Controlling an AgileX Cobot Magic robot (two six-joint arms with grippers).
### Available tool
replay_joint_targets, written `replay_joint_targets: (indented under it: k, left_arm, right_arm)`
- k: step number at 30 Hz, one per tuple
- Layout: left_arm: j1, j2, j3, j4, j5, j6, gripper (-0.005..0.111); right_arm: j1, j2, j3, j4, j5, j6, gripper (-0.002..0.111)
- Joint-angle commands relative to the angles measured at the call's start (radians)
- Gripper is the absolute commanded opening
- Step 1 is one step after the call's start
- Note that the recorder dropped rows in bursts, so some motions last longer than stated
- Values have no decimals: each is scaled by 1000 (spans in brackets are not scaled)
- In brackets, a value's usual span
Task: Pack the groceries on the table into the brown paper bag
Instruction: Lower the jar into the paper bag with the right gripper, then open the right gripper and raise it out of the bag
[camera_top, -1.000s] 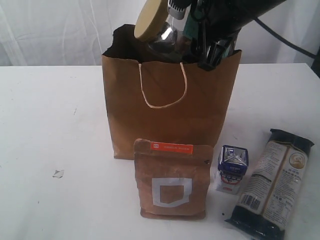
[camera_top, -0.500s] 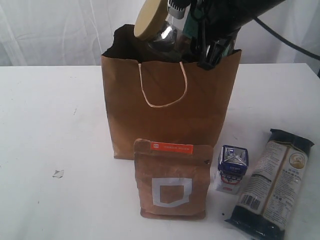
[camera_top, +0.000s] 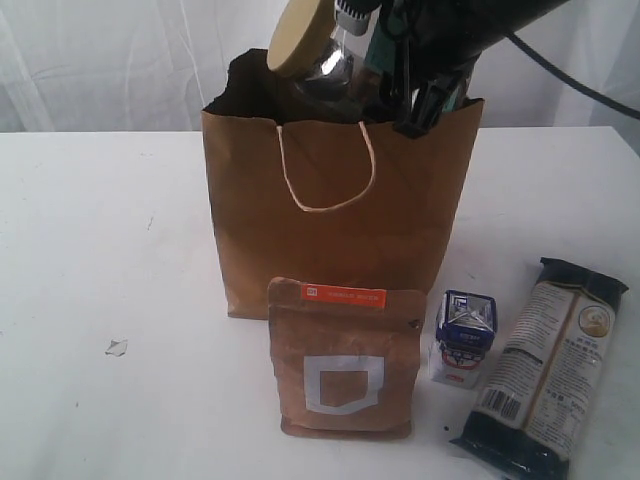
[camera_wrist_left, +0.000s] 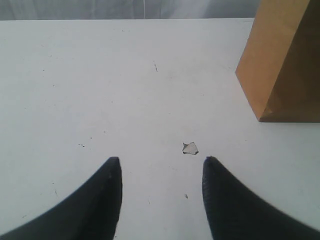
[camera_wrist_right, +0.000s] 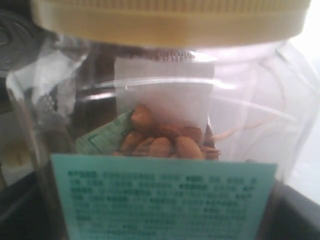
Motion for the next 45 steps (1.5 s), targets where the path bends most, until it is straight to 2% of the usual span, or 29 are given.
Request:
replay_joint_targets:
  k: [1, 3, 5, 26, 34, 45]
  left_arm:
    - [3, -4, 3, -11, 5, 3, 53]
    - [3, -4, 3, -11, 5, 3, 53]
    - [3, -4, 3, -11, 5, 3, 53]
    - [3, -4, 3, -11, 5, 3, 53]
    - [3, -4, 3, -11, 5, 3, 53]
    - [3, -4, 3, -11, 5, 3, 53]
  right_arm:
    - [-2, -12, -13, 2, -44, 26, 65]
    - [-2, -12, -13, 0, -59, 56, 78]
    - [-2, -12, -13, 0, -68, 56, 85]
    - [-2, -12, -13, 13, -46, 52, 85]
    - [-2, -20, -13, 15, -82, 75, 97]
    - [-2, -39, -13, 7, -43, 77, 97]
